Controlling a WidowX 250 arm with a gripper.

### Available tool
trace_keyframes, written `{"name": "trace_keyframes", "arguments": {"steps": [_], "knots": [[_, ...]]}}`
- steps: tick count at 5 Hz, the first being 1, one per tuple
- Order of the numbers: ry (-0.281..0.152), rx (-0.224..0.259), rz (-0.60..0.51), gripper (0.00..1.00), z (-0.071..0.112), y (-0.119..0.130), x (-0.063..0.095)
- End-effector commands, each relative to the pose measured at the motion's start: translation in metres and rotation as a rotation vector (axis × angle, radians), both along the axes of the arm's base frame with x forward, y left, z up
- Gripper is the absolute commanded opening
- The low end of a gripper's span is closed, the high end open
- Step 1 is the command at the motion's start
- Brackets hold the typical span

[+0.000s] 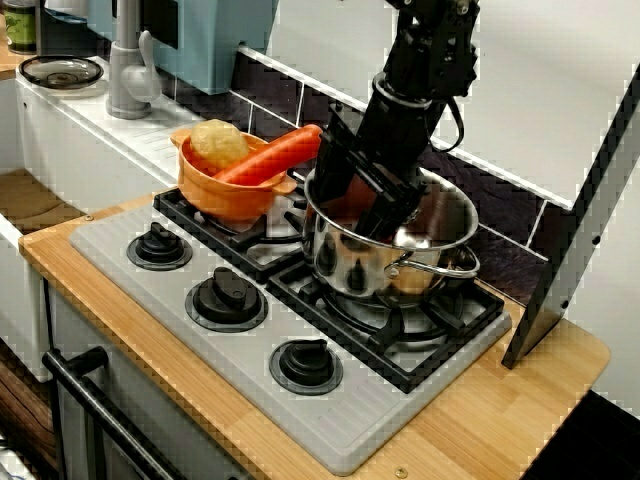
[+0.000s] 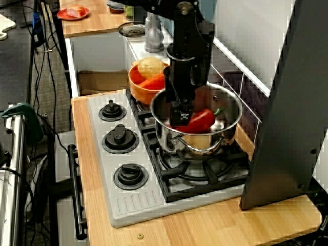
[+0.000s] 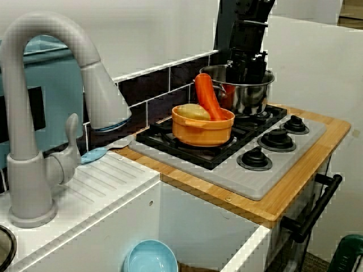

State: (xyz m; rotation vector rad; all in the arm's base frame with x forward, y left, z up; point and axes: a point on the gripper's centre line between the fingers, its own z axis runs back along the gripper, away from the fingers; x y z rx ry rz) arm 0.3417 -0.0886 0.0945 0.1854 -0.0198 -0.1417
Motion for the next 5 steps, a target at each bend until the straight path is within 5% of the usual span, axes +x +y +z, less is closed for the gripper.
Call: {"name": "trace_keyframes", "arguments": {"steps": [1,5], "knots": [[-0.038,-0.082,-0.008,1.00,0.028,0.010,0.002],[-0.007,-0.086,-0.051,1.00,0.008,0.016,-0.003]]}}
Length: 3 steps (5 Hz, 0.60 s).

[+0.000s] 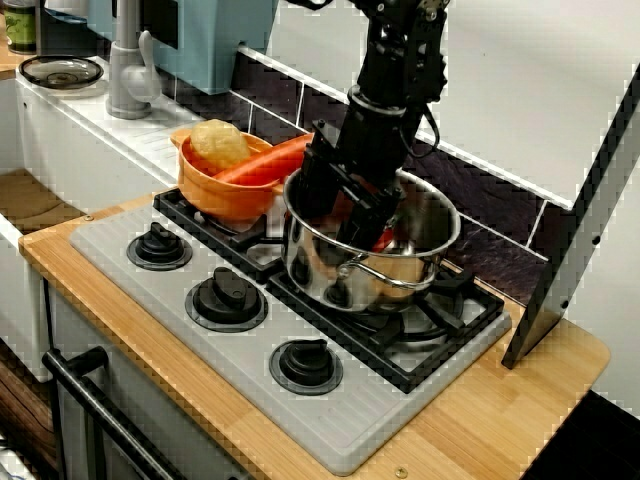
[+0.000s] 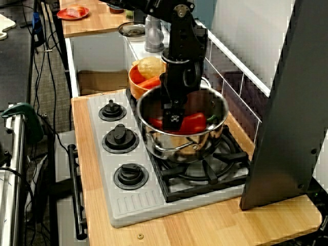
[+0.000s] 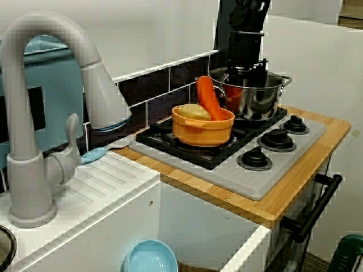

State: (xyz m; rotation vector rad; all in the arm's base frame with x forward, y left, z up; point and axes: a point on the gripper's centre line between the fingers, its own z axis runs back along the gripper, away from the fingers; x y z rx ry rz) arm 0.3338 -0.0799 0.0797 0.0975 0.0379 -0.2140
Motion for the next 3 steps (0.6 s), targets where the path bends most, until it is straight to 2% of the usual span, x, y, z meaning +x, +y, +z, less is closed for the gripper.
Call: {"name": "trace_keyframes", "arguments": {"steps": [1,3], "knots": [[-0.070,-0.001,0.029,1.00,0.0188,0.0084,0.0049],[-0.066,0.003,0.033,1.00,0.0156,0.0076,0.0037]]}}
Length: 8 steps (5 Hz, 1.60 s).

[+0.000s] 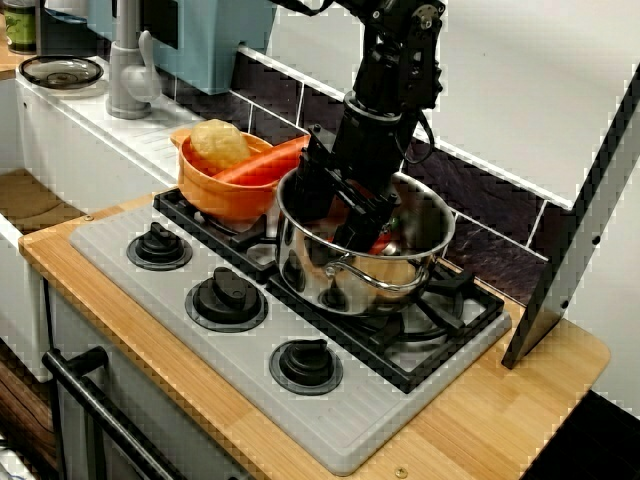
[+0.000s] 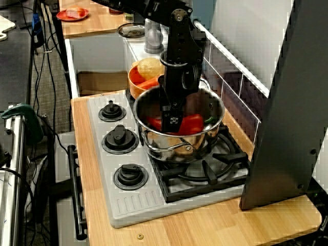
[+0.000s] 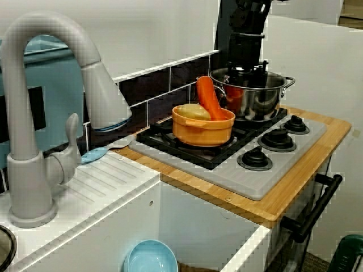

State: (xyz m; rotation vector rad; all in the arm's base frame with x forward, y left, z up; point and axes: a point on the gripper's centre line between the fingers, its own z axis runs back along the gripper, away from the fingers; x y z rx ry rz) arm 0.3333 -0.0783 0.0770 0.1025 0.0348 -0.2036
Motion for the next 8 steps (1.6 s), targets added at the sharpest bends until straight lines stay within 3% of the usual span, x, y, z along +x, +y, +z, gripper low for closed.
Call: {"name": "trace_keyframes", "arguments": {"steps": [1,2,5,6,8], "knots": [[-0.053,-0.001,0.019,1.00,0.015,0.007,0.004],[-0.044,-0.030,0.012,1.00,0.012,0.006,0.005],[-0.057,-0.017,0.018,1.00,0.005,0.004,0.009],[-0.081,-0.030,0.028,0.00,0.011,0.004,0.009],[-0.101,-0.080,0.041,0.00,0.034,0.005,0.009]]}}
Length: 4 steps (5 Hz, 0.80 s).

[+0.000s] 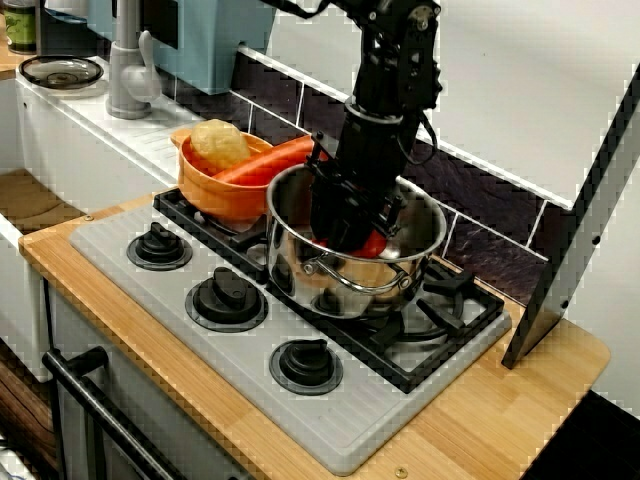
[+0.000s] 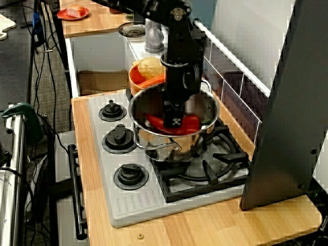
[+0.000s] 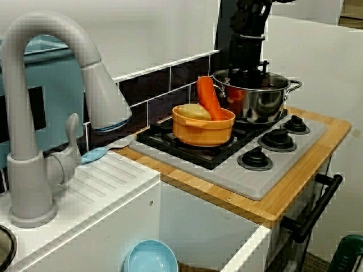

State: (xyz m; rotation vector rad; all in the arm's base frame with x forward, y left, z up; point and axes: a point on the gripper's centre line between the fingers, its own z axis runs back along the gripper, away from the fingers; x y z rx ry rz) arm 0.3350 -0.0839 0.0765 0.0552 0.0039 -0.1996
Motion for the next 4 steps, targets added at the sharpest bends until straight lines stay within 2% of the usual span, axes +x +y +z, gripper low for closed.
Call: {"name": "trace_keyframes", "arguments": {"steps": [1,3,4], "knots": [[-0.086,-0.061,0.050,0.00,0.051,0.013,0.008],[-0.107,-0.128,0.055,0.00,0.085,0.014,0.003],[-0.115,-0.140,0.058,0.00,0.096,0.015,0.001]]}}
